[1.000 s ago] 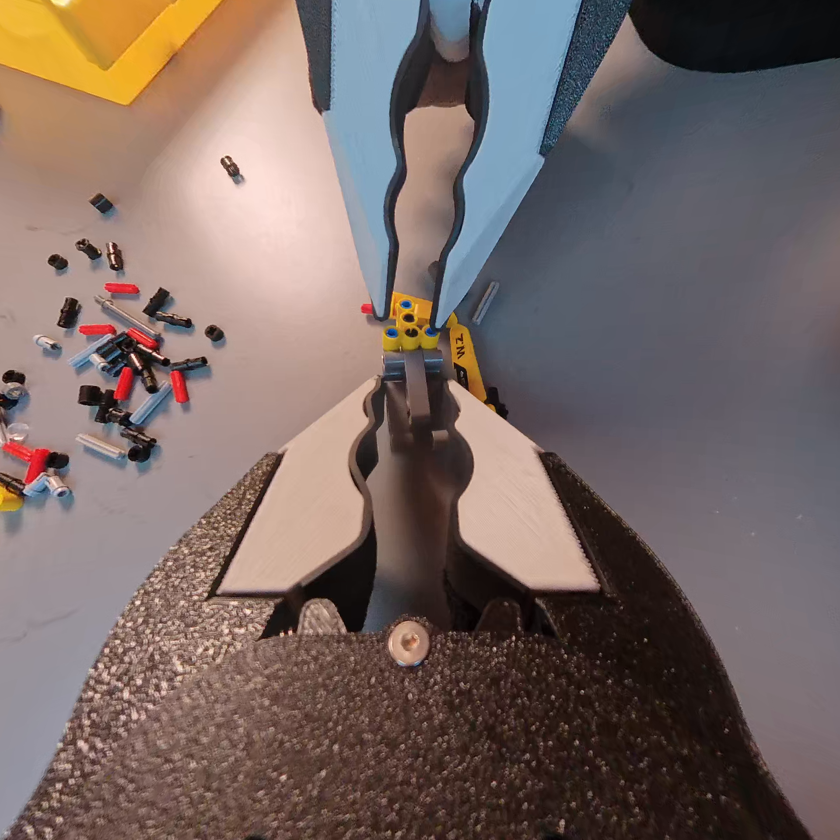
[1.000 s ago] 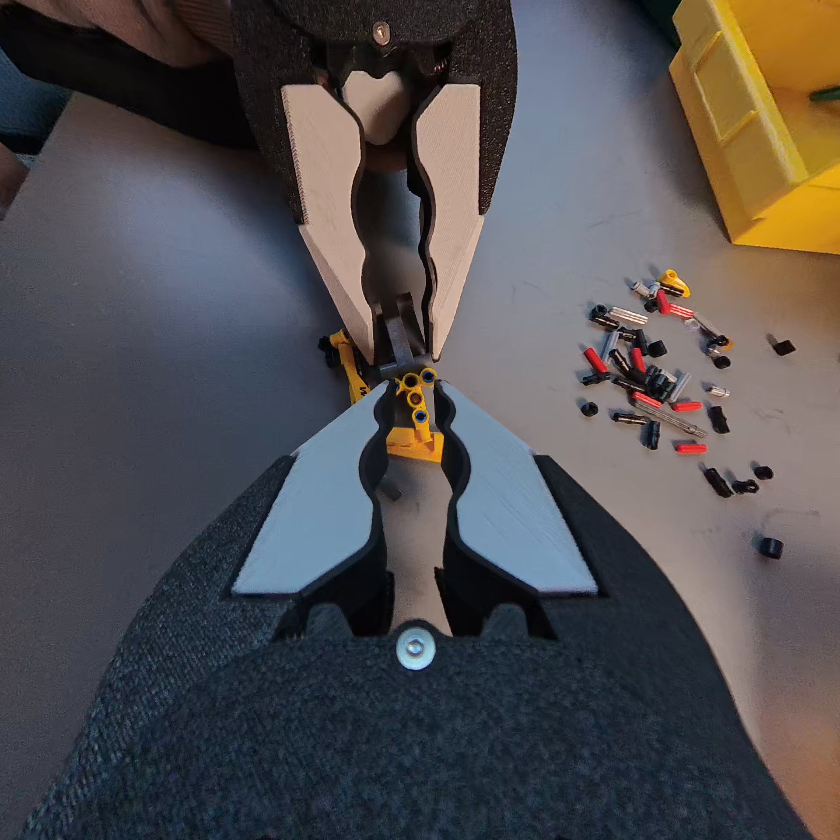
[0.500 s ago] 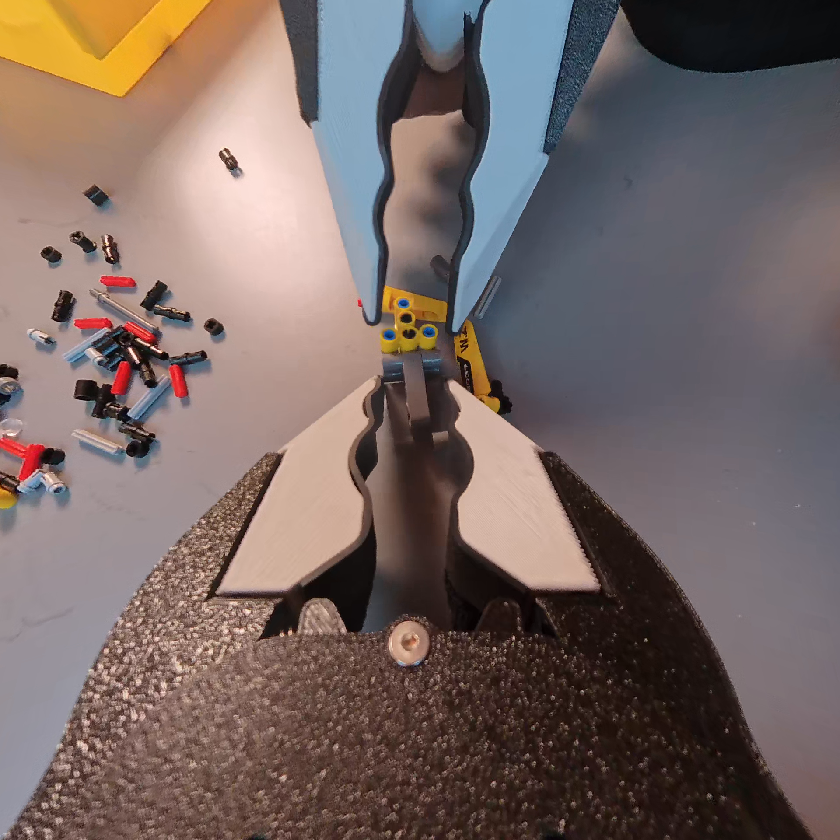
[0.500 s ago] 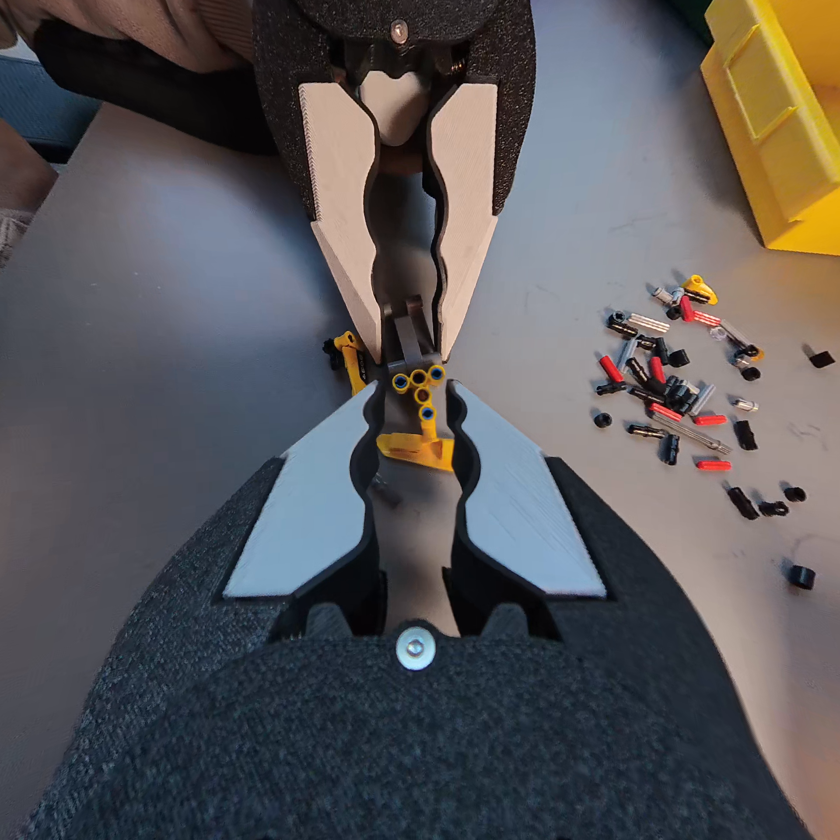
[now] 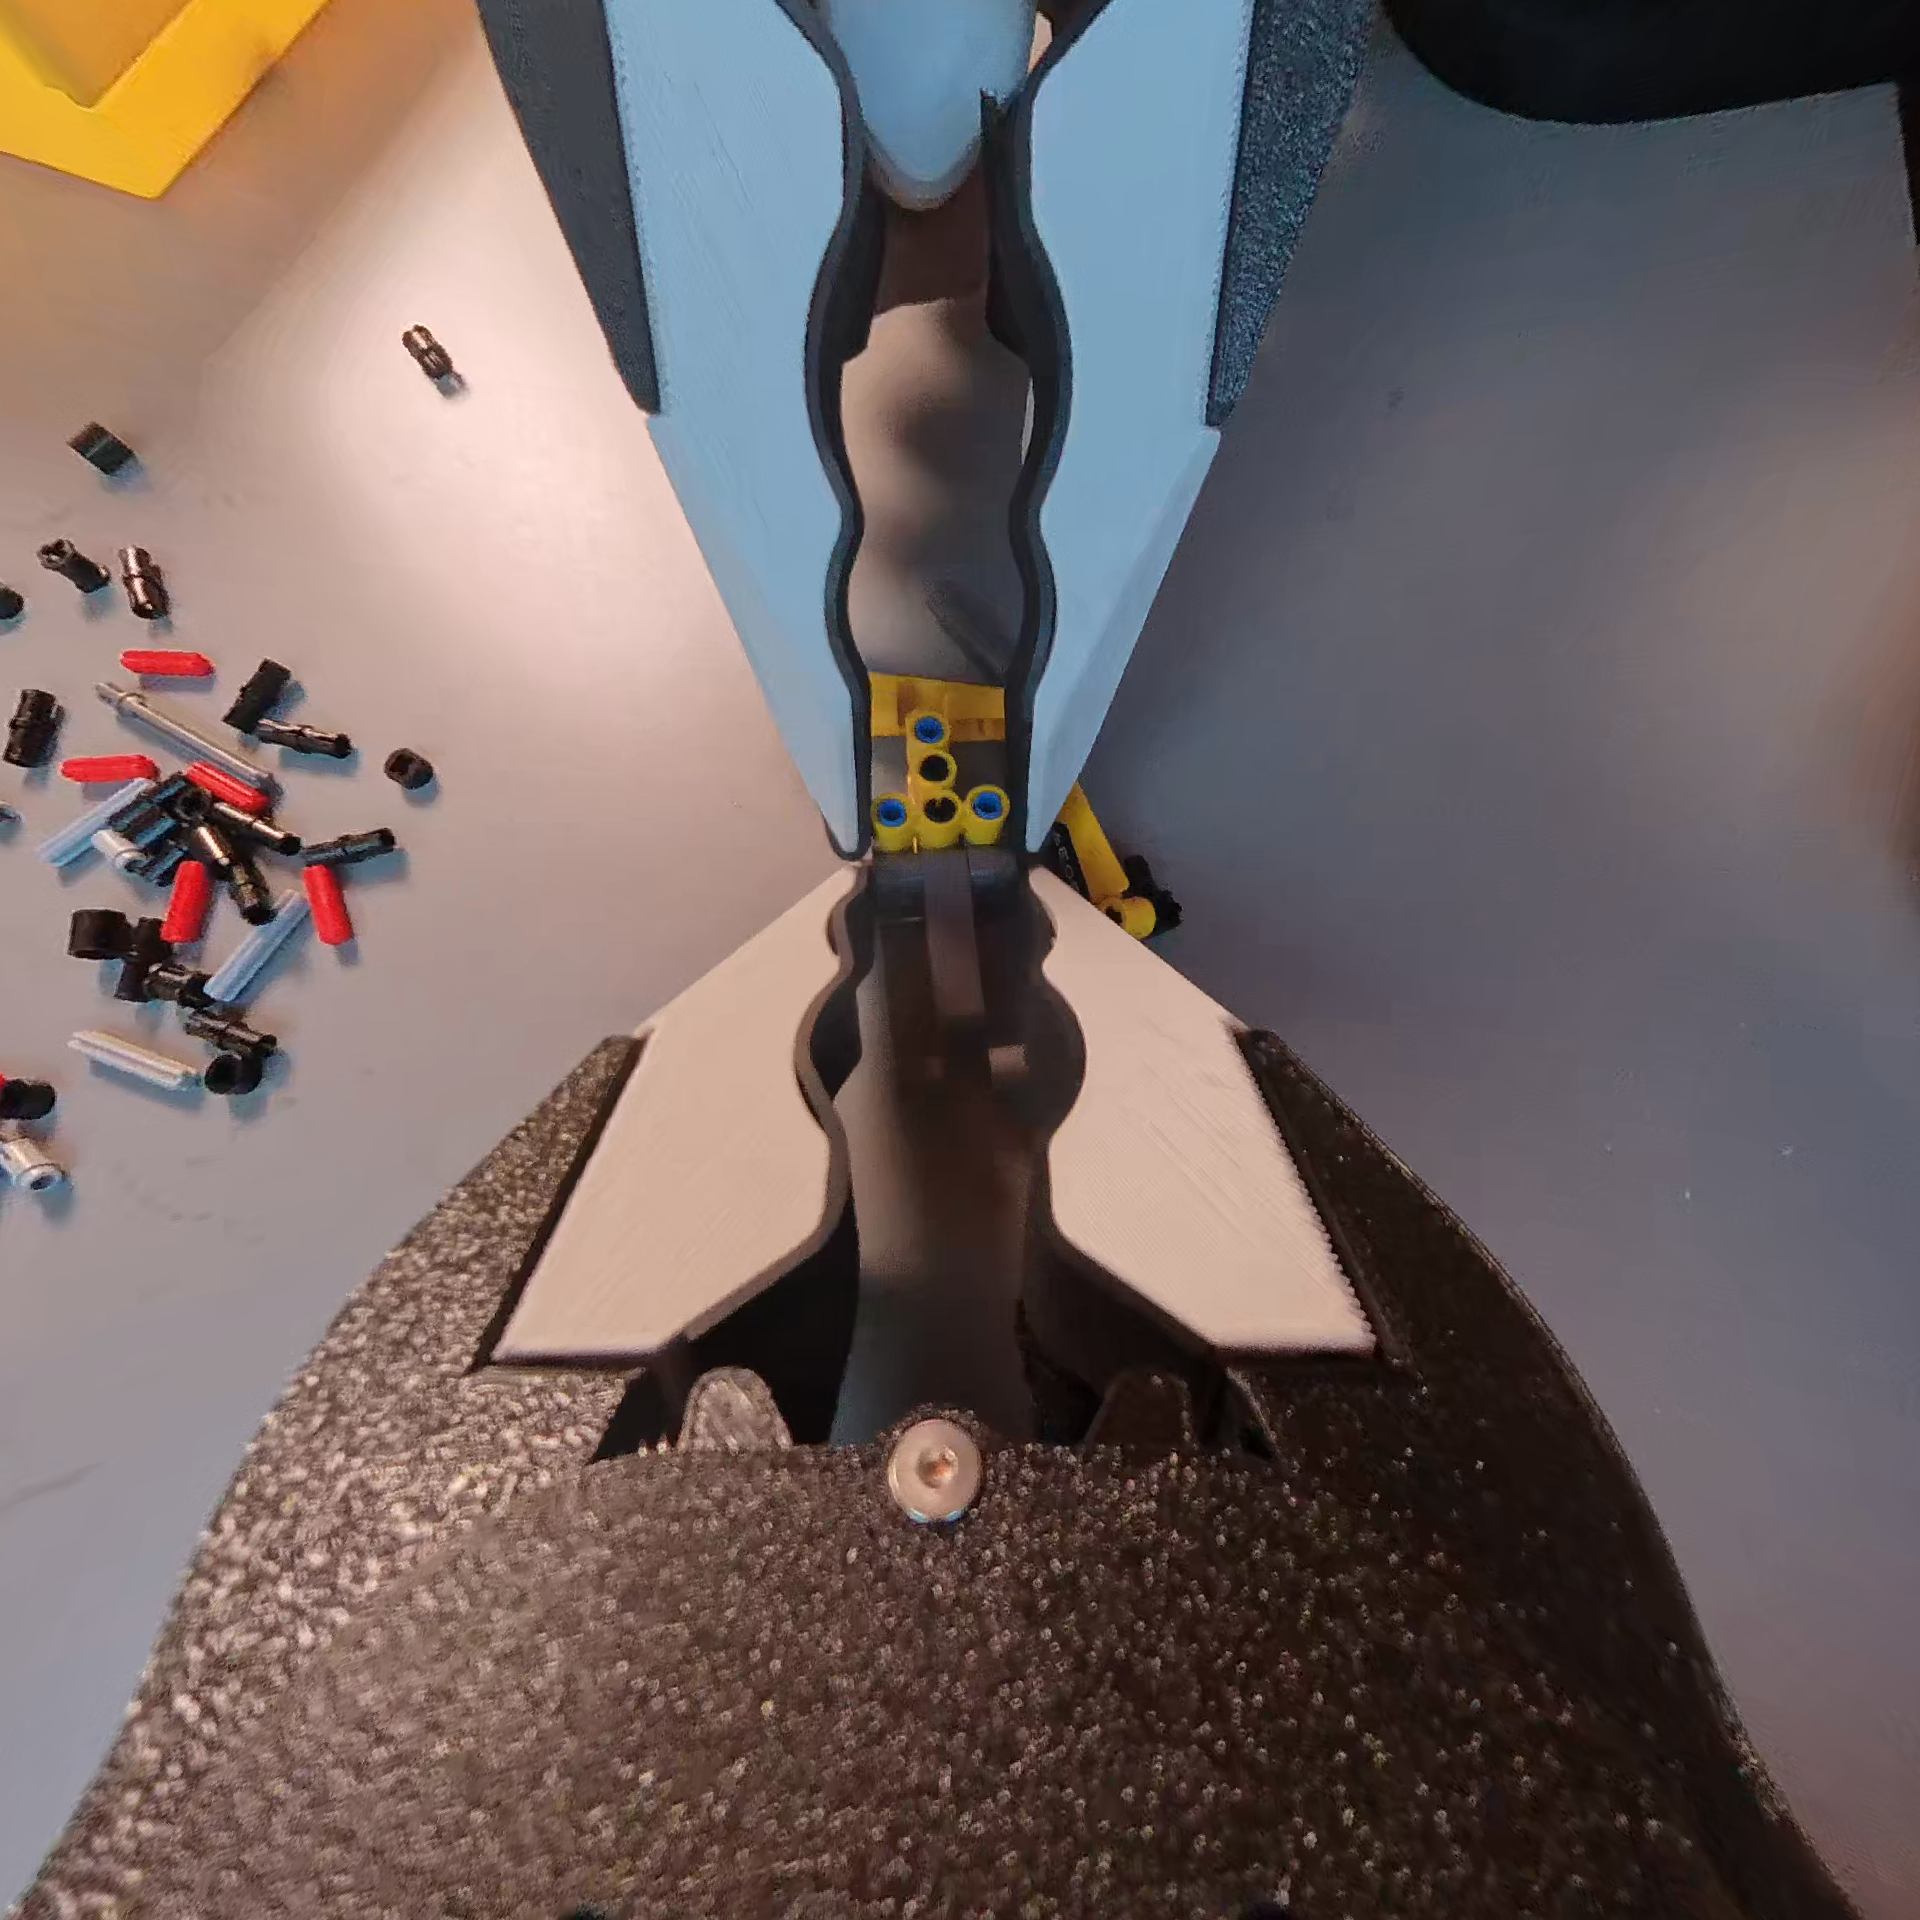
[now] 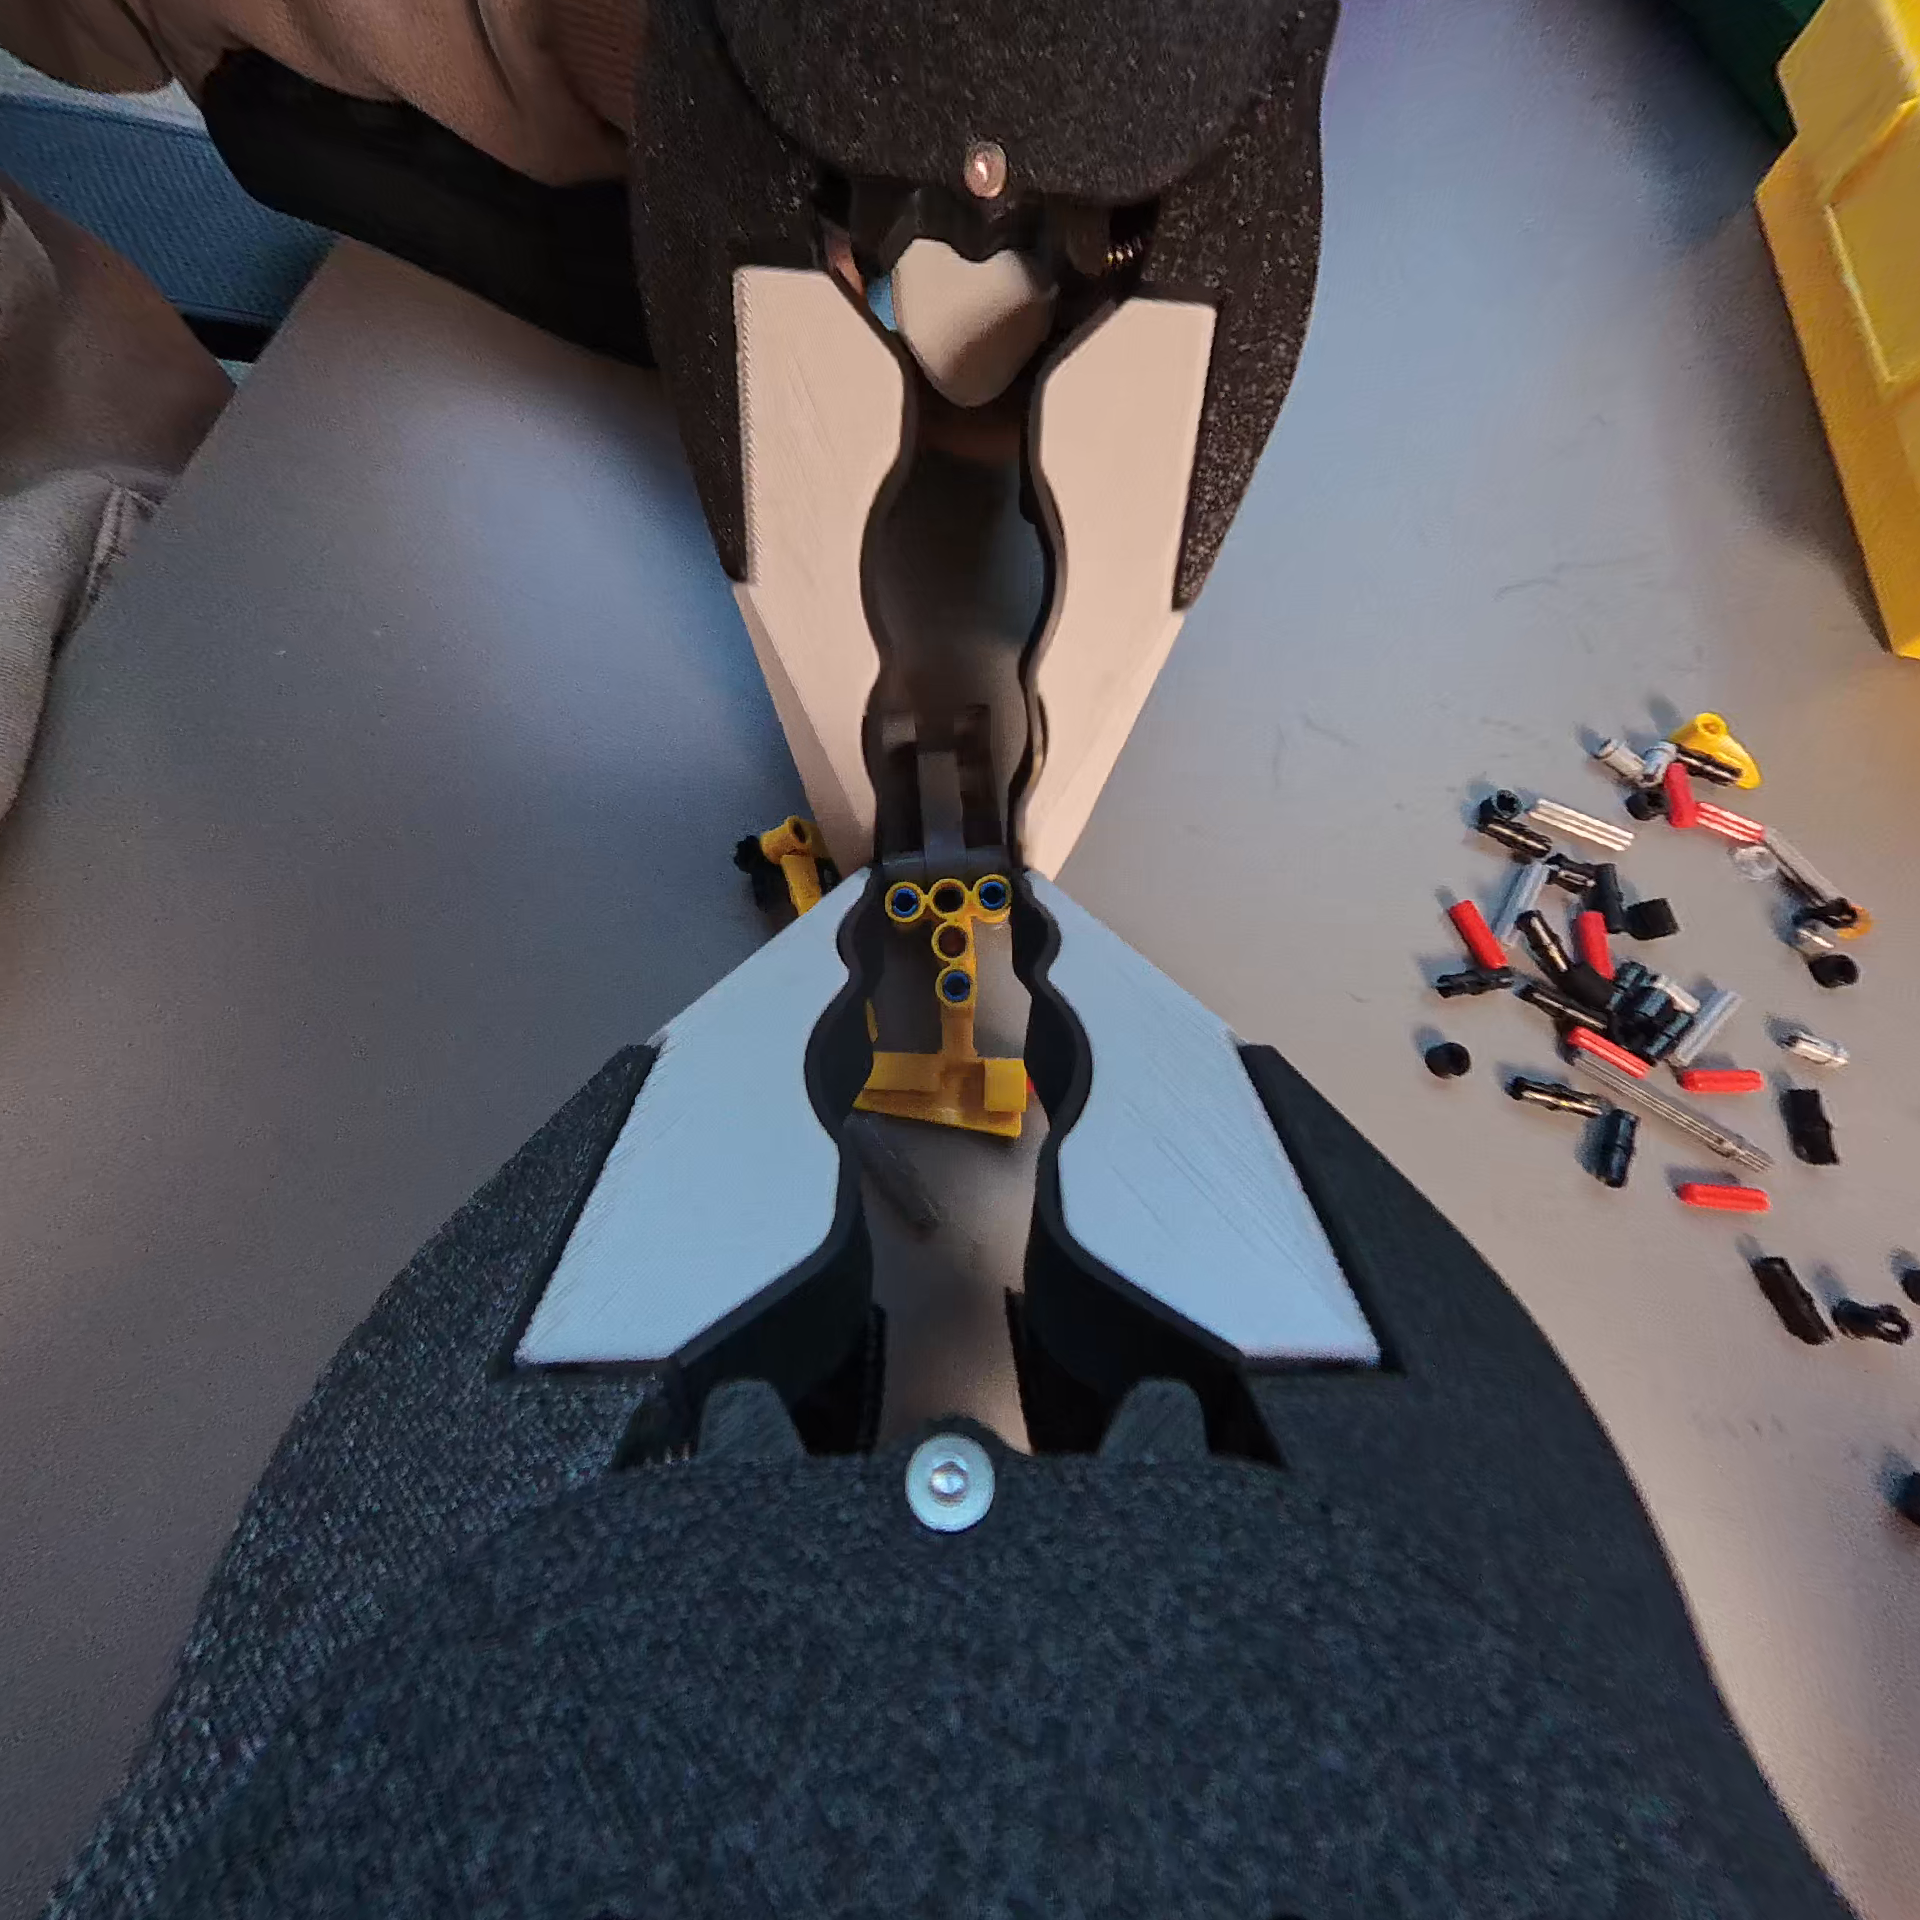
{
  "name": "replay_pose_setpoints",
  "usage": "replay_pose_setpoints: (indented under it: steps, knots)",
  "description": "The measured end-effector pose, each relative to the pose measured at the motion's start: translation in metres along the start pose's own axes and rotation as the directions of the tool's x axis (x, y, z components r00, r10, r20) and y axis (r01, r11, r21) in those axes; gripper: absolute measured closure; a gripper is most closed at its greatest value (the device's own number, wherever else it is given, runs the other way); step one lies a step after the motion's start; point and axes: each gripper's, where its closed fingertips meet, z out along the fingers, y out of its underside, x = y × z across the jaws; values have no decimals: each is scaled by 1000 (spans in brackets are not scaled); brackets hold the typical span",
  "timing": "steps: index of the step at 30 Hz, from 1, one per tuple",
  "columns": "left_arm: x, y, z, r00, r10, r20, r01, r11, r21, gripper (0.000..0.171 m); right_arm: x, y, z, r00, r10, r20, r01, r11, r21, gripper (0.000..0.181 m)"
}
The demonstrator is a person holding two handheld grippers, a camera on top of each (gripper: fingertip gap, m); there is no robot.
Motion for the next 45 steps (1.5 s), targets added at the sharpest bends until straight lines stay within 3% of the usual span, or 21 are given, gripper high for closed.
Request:
replay_pose_setpoints:
  steps: [12,13,14,15,16,19,22,26,27,28,32,35,40,45]
  knots:
    - [3,1,3,998,-41,-49,39,999,-24,145,-2,-7,-7,991,132,33,-135,984,119,161]
    - [4,-1,3,999,-29,-44,28,999,-15,147,-2,-54,-36,966,208,154,-253,885,390,162]
    - [4,0,3,999,-27,-42,27,1000,-14,147,11,-85,-70,951,241,192,-307,794,525,164]
    - [3,0,3,999,-29,-41,29,1000,-9,147,27,-80,-79,988,155,-12,-133,878,461,161]
    - [3,0,3,999,-34,-42,34,999,-9,147,33,-77,-84,990,113,-89,-67,912,404,161]
    - [3,-1,3,998,-44,-47,44,999,-8,146,39,-67,-93,970,238,-42,-190,860,473,160]
    - [3,-2,3,997,-59,-56,58,998,-6,146,32,-56,-87,965,262,0,-231,850,474,160]
    - [4,-3,0,995,-70,-63,71,997,8,146,29,-65,-92,925,333,183,-377,738,560,160]
    - [4,-6,-3,993,-88,-78,91,995,31,138,30,-68,-95,912,345,223,-408,702,583,160]
    - [4,-10,-7,989,-114,-97,121,990,68,130,29,-72,-98,893,355,279,-450,658,604,160]
    - [-4,-42,-35,973,-184,-142,219,931,294,130,26,-85,-110,792,372,484,-610,480,631,159]
    - [-6,-69,-52,966,-195,-168,251,863,440,140,28,-87,-105,748,398,531,-663,426,616,160]
    - [-6,-87,-63,962,-211,-174,272,811,518,149,28,-83,-86,754,445,483,-655,465,595,159]
    - [-5,-85,-61,961,-220,-169,276,821,500,163,20,-83,-66,831,427,355,-554,585,593,159]
